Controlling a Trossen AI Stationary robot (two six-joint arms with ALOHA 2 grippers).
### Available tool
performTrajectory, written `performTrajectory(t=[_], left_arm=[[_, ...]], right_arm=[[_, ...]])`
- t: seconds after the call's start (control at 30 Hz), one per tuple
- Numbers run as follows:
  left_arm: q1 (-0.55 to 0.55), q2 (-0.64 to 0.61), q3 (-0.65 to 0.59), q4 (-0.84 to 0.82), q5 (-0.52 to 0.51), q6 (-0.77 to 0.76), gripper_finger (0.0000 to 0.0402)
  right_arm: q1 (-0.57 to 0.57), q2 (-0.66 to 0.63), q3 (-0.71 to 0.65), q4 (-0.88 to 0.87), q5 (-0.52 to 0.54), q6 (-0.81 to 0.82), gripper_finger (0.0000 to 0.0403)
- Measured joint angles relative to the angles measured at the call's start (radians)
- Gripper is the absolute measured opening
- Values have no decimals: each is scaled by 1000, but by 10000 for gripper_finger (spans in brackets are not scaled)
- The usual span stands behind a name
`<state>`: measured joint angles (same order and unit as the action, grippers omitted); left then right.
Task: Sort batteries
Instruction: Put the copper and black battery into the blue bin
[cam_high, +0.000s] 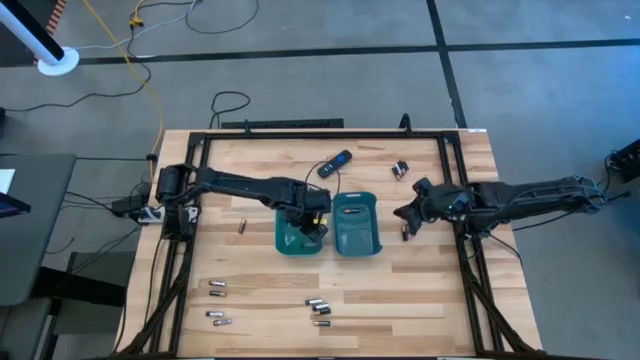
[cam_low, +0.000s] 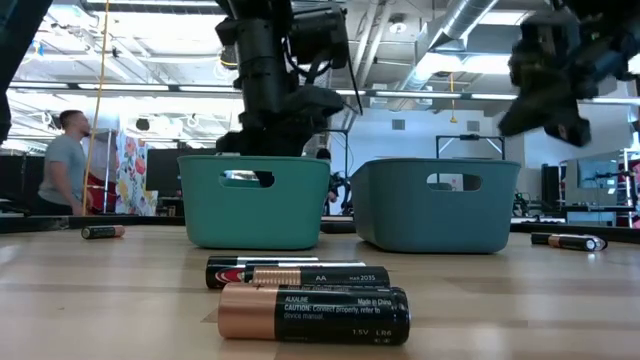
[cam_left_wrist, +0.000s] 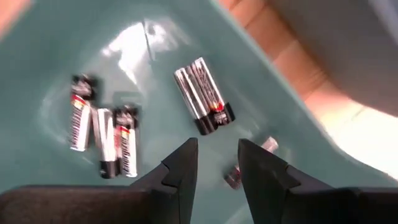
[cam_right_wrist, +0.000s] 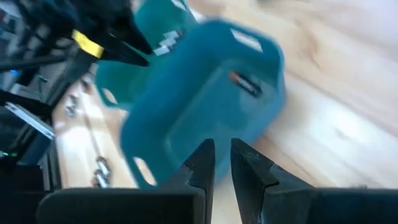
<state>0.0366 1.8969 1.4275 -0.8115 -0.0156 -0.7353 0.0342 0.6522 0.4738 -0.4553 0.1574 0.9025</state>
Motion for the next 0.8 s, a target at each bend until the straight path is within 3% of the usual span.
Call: performTrajectory(t=[0.3,0.47,0.6,0.8], left_arm=[[-13,-1,160,-92,-49,127,111],[-45,-23,215,-194,-126,132,111],[-76,-97,215,-246,-165,119,111],[-136,-241,206,-325,-320,93,111]], right_arm=[[-102,-3,180,-219,6,-71,47],[-174,-3,229,-370,6,-72,28],[-228,-3,251,-444,7,-36,16],[-268,13,289,-432,8,-36,14]])
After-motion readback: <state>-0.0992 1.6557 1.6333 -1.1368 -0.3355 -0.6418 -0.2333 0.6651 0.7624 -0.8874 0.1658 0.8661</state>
